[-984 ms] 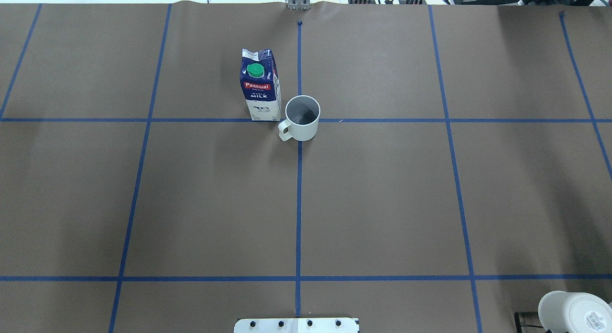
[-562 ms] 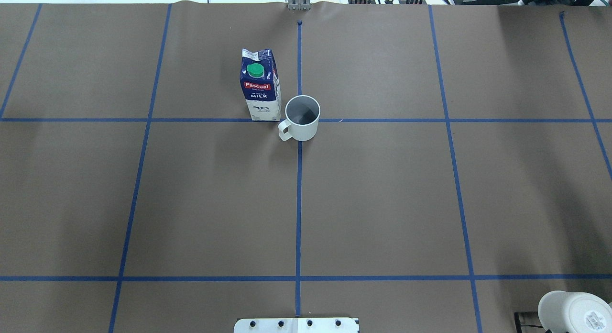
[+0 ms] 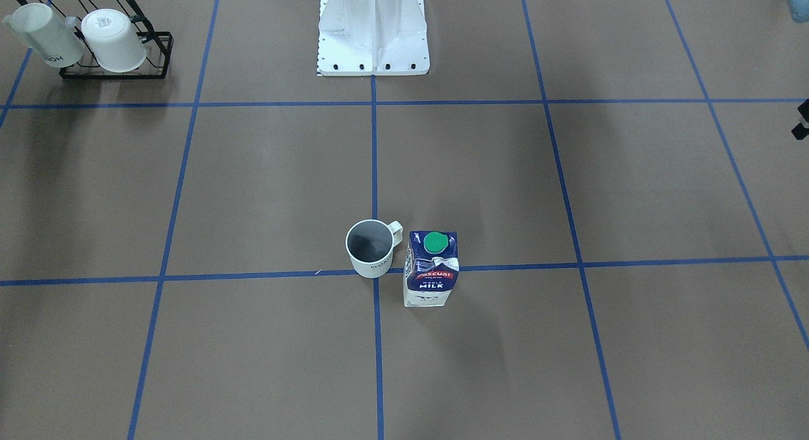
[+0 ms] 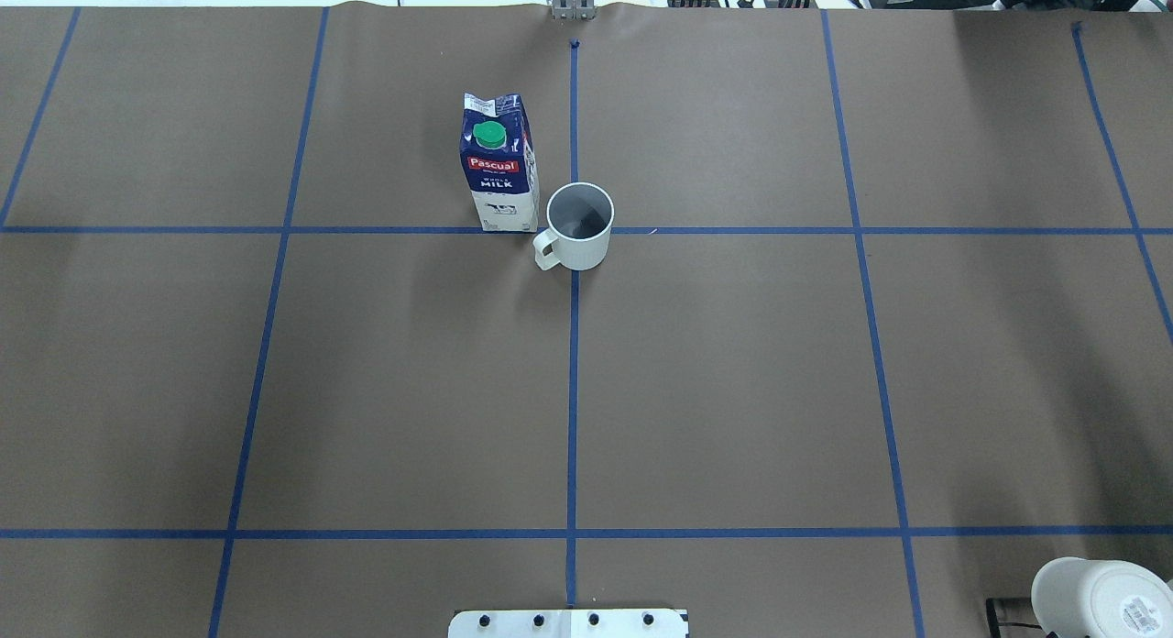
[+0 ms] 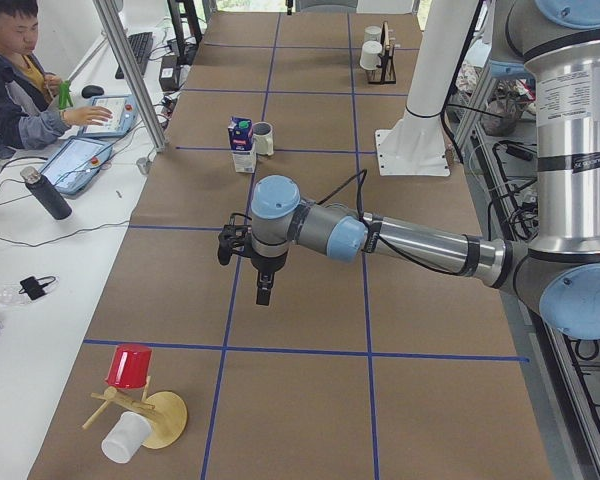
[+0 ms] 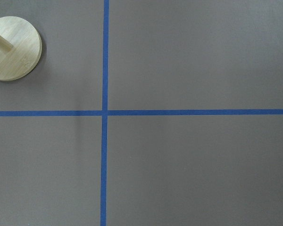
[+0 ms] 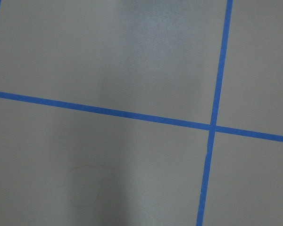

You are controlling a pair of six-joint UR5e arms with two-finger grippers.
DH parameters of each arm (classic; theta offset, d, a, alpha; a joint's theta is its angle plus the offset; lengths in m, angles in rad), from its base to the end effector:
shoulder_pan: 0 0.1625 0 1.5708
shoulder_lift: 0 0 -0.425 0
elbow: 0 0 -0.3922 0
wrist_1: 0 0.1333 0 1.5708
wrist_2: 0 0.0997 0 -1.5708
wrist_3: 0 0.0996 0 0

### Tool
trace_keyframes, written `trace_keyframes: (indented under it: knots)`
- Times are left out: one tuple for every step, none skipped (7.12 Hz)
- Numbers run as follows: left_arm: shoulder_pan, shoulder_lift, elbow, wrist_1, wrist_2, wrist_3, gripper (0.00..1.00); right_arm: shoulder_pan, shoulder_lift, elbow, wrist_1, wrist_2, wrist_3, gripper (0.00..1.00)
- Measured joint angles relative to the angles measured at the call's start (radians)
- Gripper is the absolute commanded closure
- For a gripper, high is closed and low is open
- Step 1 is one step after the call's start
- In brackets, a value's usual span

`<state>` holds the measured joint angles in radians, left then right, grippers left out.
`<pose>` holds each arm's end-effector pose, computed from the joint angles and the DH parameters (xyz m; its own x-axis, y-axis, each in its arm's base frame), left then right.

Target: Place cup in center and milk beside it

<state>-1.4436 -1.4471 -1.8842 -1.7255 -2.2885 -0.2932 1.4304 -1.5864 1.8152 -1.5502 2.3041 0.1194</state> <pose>-0.0099 -0.4569 0.5473 0.7229 0.0325 -0.6902 0.0935 0.9851 0.1443 -0.0026 -0.4947 0.5456 0.7236 -0.1513 0.6734 0.0498 0.9846 0.1678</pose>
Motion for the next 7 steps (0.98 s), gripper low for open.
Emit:
trace_keyframes:
  knots:
    - [0.003,-0.003,0.013,-0.008,0.028,0.048,0.02,0.0,0.0,0.001,0.0,-0.001,-0.023,0.0]
    - [0.004,-0.006,0.027,-0.006,0.049,0.111,0.02,0.001,0.0,0.001,-0.001,-0.002,-0.053,0.0]
    - [0.006,-0.012,0.04,0.007,0.056,0.142,0.02,0.001,-0.002,-0.001,-0.002,-0.006,-0.081,0.0]
    - [0.009,-0.025,0.048,0.044,0.054,0.151,0.02,0.001,-0.006,-0.004,-0.004,-0.013,-0.109,0.0]
    - [0.01,-0.038,0.053,0.084,0.035,0.151,0.02,0.001,-0.008,-0.005,-0.006,-0.013,-0.129,0.0]
    - [0.01,-0.045,0.063,0.102,-0.019,0.149,0.02,0.0,-0.006,-0.006,-0.008,-0.009,-0.134,0.0]
    - [0.011,-0.053,0.077,0.106,-0.082,0.147,0.02,-0.001,-0.004,-0.007,-0.01,-0.005,-0.131,0.0]
